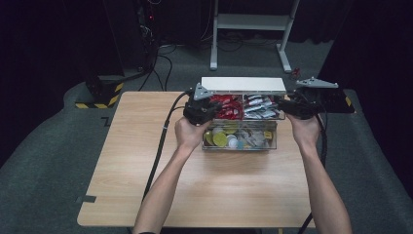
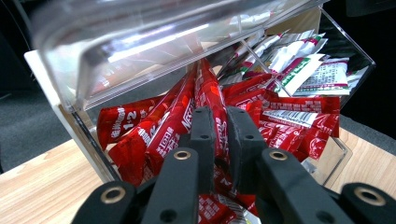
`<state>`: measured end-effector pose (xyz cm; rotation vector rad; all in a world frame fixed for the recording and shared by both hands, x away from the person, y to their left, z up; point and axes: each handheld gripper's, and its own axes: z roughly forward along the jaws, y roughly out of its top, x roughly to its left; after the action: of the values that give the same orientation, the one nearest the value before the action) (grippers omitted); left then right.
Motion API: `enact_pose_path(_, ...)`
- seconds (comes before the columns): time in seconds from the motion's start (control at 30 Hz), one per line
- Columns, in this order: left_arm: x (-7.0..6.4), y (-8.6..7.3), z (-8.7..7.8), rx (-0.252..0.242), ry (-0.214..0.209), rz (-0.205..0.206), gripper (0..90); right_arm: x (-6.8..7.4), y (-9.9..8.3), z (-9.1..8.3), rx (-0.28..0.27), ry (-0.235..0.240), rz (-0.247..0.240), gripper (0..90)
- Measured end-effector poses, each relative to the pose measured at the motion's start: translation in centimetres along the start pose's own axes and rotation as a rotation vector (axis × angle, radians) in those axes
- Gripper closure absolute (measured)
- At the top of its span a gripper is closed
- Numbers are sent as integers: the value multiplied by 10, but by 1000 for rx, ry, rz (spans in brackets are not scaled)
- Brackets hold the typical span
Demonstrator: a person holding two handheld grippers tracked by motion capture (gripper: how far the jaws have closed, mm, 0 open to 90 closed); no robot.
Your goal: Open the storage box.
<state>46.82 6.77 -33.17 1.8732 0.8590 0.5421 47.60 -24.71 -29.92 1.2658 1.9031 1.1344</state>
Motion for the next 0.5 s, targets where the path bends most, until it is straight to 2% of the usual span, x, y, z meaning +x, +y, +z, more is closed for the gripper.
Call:
enact_pose_path(0.17, 2, 0, -3, -5, -16, -11, 847, 0, 0, 0, 1, 1, 1, 435)
enact_pose_path(0.5, 1, 1, -8, -12, -24, 3, 853, 0, 2, 0, 13, 1, 4, 436)
